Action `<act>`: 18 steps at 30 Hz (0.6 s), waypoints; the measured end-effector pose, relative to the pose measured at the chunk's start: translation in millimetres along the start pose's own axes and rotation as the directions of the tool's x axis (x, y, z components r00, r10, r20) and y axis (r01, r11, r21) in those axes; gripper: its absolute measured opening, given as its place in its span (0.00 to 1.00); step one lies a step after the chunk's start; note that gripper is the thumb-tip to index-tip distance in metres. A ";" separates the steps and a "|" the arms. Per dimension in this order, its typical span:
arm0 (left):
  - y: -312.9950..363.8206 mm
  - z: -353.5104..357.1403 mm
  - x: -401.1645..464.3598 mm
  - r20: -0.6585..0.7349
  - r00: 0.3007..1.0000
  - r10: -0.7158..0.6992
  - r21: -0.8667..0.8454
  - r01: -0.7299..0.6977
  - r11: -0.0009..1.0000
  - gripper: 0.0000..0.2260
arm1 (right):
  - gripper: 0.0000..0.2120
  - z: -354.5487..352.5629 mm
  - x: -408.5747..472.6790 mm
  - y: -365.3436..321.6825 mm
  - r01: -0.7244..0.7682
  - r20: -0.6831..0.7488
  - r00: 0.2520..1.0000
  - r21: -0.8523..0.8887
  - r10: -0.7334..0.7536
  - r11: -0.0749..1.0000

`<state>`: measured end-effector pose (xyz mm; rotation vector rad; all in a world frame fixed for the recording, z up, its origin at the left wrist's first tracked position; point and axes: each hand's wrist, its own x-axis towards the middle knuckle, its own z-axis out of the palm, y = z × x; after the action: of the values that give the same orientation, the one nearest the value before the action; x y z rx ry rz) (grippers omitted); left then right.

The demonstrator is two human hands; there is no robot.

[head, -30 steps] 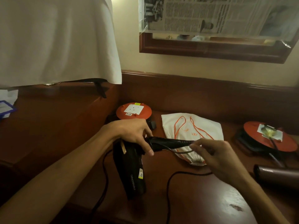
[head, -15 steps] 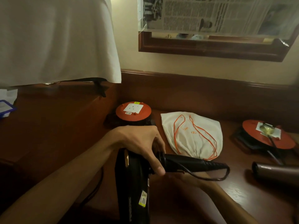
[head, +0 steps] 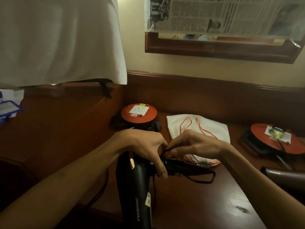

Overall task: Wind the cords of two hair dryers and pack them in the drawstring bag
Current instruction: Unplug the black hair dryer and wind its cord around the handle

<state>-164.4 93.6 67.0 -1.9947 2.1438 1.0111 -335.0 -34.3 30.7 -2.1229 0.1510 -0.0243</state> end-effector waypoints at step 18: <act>-30.0 -1.1 0.5 -0.061 0.997 -0.051 0.024 0.052 0.998 0.25 | 0.10 -7.3 -66.7 -0.7 -0.131 -0.191 0.971 0.093 0.146 0.987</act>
<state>-136.9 93.9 54.9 -2.0831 2.1110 0.9237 -401.6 -32.2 38.0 -2.0231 0.4095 -0.1560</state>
